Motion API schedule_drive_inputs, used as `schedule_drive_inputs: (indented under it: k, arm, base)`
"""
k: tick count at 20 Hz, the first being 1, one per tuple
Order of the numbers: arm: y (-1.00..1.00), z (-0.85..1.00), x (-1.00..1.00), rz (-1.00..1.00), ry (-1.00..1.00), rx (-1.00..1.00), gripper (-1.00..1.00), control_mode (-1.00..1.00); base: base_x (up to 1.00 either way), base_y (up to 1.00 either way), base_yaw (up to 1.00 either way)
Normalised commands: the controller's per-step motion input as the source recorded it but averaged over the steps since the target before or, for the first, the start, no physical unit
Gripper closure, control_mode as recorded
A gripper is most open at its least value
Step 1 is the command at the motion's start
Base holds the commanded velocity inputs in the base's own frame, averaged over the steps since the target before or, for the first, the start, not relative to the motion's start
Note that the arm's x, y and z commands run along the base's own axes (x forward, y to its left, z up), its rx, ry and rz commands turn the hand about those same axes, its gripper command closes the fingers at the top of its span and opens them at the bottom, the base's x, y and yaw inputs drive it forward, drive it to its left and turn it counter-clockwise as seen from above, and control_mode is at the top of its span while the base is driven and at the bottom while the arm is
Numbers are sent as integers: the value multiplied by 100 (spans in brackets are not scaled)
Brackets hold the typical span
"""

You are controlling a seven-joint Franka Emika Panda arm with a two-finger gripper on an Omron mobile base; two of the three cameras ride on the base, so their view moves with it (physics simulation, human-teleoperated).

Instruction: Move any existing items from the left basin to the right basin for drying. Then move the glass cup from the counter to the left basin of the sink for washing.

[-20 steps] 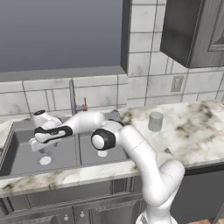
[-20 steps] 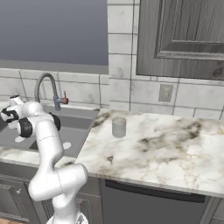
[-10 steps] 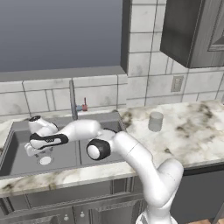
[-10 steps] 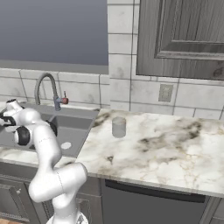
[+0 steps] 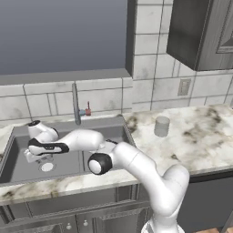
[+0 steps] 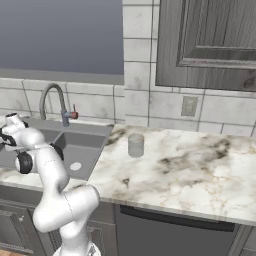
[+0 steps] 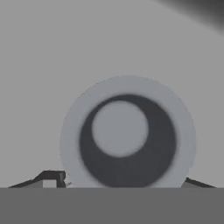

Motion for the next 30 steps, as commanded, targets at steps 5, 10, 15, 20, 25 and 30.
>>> schedule_drive_inputs:
  k: [5, 10, 15, 20, 25, 30]
  arm:
    - [0, 0, 0, 0, 0, 0, 100, -100]
    - [-6, 10, -14, 0, -3, 1, 100, -100]
    - [-32, 47, -69, 0, -6, 5, 100, -100]
    - [-46, 39, -89, 0, -1, 6, 100, -100]
    - [-62, 32, -84, 0, 0, 4, 100, -100]
    - [-84, 22, -83, 0, 0, 3, 100, -100]
  base:
    - [0, 0, 0]
    - [0, 0, 0]
    - [0, 0, 0]
    - [0, 0, 0]
    - [0, 0, 0]
    - [0, 0, 0]
